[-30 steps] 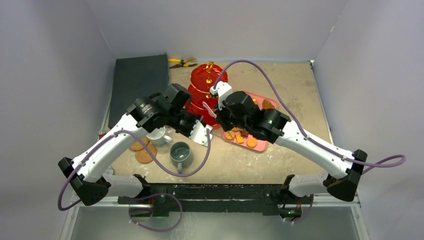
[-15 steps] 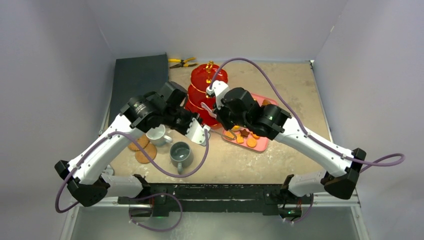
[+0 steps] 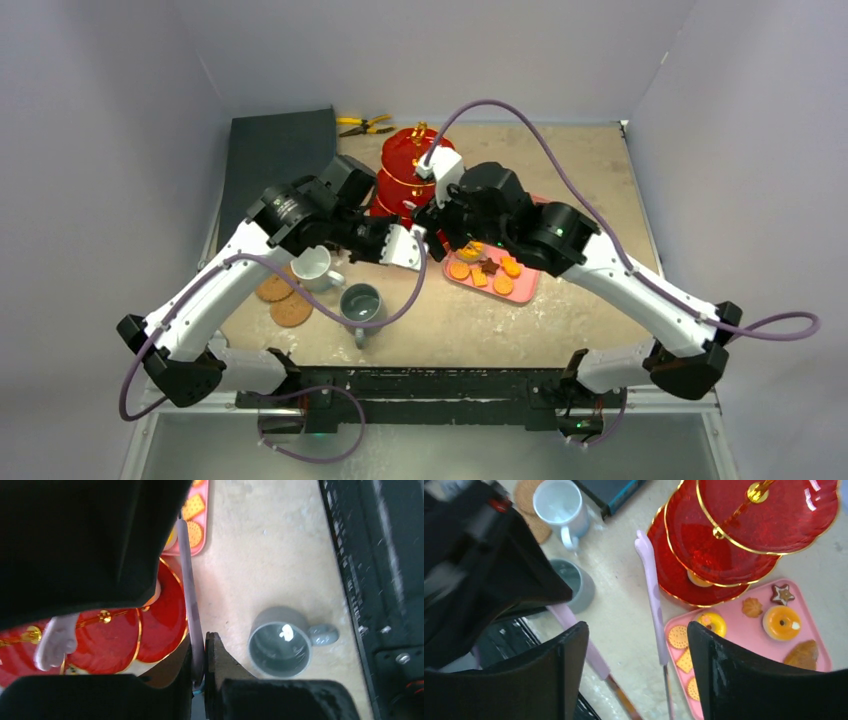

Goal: Serve the afternoon tea
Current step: Pick up the clamp from the center of the board.

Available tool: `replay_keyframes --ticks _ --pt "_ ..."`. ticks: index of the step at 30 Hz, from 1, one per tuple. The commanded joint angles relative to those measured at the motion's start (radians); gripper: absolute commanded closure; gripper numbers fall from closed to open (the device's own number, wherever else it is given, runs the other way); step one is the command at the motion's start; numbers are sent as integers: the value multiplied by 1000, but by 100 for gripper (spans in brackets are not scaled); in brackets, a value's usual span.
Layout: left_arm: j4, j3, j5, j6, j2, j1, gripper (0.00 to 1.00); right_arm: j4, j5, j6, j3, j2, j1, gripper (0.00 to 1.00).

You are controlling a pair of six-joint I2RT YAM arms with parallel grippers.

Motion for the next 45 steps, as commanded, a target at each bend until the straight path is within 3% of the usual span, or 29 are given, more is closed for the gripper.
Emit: replay_keyframes --ticks 1,4,9,14,22,26,30,41,45 --pt "168 -25 248 -282 -50 98 100 154 -14 13 37 -142 -7 16" --pt "278 -39 403 -493 -78 204 100 258 -75 26 20 -236 -49 2" --pt "442 -72 592 -816 -113 310 100 402 -267 67 18 -299 -190 1" --pt "620 -91 739 -1091 -162 427 100 465 -389 100 8 -279 -251 1" --pt "1160 -167 893 -1612 -244 604 100 733 -708 252 -108 -278 -410 1" --pt "1182 -150 925 -1629 -243 621 100 965 -955 418 -186 -219 -491 1" --pt "1188 -159 932 -1629 -244 621 100 1172 -1159 524 -196 -133 -494 1" --pt "1204 -212 948 -1608 -233 620 100 1360 -1170 600 -188 -9 -486 1" --pt "1238 -215 956 -1604 -222 618 100 1352 -1165 579 -151 37 -460 1"
